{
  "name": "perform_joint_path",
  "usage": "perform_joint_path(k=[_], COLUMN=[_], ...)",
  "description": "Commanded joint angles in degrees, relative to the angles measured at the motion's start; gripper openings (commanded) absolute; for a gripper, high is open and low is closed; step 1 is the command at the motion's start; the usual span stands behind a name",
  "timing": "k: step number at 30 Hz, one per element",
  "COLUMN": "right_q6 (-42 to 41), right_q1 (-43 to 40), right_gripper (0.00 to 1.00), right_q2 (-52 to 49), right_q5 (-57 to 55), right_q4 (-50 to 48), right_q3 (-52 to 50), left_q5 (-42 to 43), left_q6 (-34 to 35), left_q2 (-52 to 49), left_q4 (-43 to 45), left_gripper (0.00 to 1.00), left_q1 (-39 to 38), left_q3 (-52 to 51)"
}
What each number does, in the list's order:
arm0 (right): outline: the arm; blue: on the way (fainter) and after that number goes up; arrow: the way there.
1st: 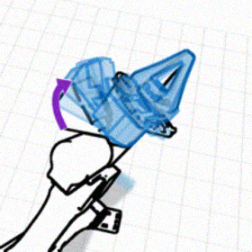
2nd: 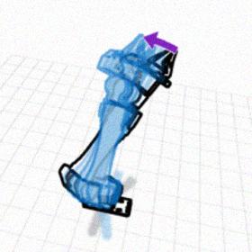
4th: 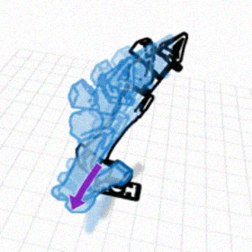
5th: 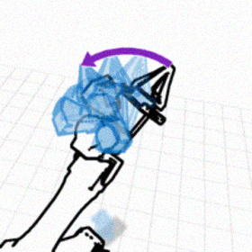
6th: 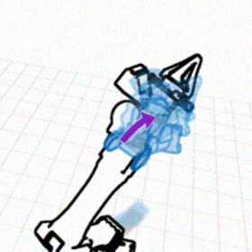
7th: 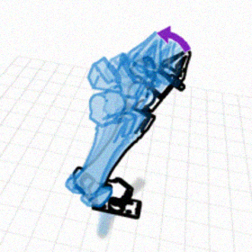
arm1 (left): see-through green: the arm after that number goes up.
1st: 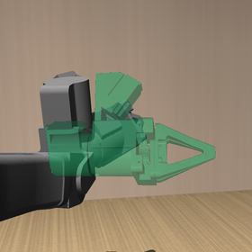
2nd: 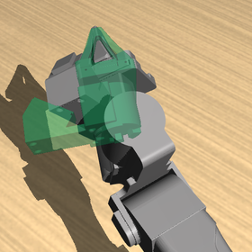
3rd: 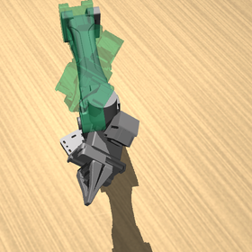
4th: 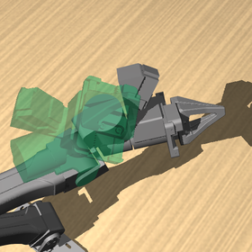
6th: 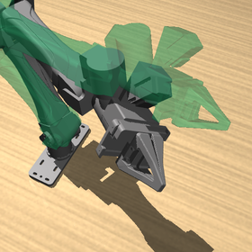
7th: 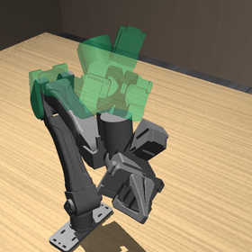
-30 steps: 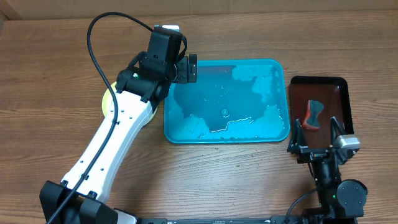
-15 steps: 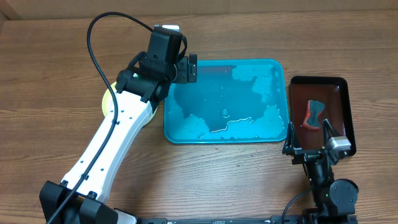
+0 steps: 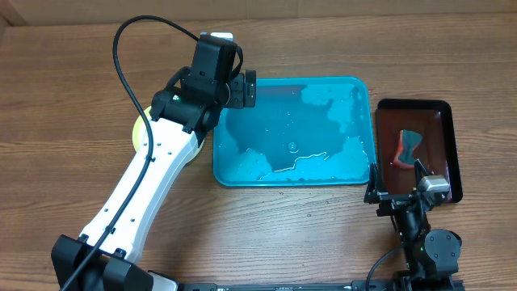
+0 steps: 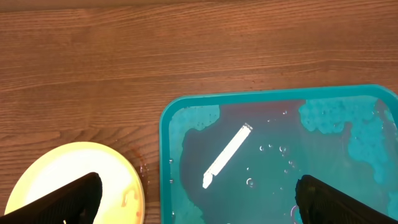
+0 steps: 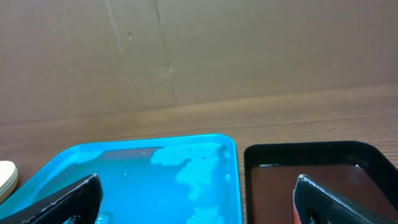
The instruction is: Clean dirty plates on tray and stack at the side
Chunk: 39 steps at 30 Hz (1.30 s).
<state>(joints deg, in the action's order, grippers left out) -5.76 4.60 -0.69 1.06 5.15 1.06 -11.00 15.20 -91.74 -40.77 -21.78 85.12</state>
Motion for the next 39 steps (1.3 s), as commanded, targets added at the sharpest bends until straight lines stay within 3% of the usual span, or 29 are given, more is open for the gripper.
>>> perform_joint_path(k=[1, 19, 25, 33, 39], right_q6=[-0.2, -0.2, -0.2, -0.2, -0.2], right_q1=[0.4, 0.4, 0.4, 0.4, 0.4], right_gripper=[1.00, 1.00, 1.00, 1.00, 1.00], right_q2=[0.5, 0.5, 0.5, 0.5, 0.5], right_q5=[0.1, 0.1, 0.1, 0.1, 0.1], right_q4=[-0.3, -0.3, -0.3, -0.3, -0.3], right_q3=[-0.6, -0.6, -0.6, -0.6, -0.6], left_q5=[-0.5, -1.6, -5.0, 5.1, 9.2], left_q6=[-0.4, -0.5, -5.2, -6.0, -6.7], left_q2=[0.3, 0.3, 3.1, 17.4, 37.6], left_q4=[0.1, -0.4, 0.9, 21.4, 36.9], left_gripper=[1.00, 1.00, 1.00, 1.00, 1.00], left_q1=[-0.2, -0.2, 0.5, 7.9, 14.1], left_q3=[1.0, 1.0, -1.6, -22.2, -45.1])
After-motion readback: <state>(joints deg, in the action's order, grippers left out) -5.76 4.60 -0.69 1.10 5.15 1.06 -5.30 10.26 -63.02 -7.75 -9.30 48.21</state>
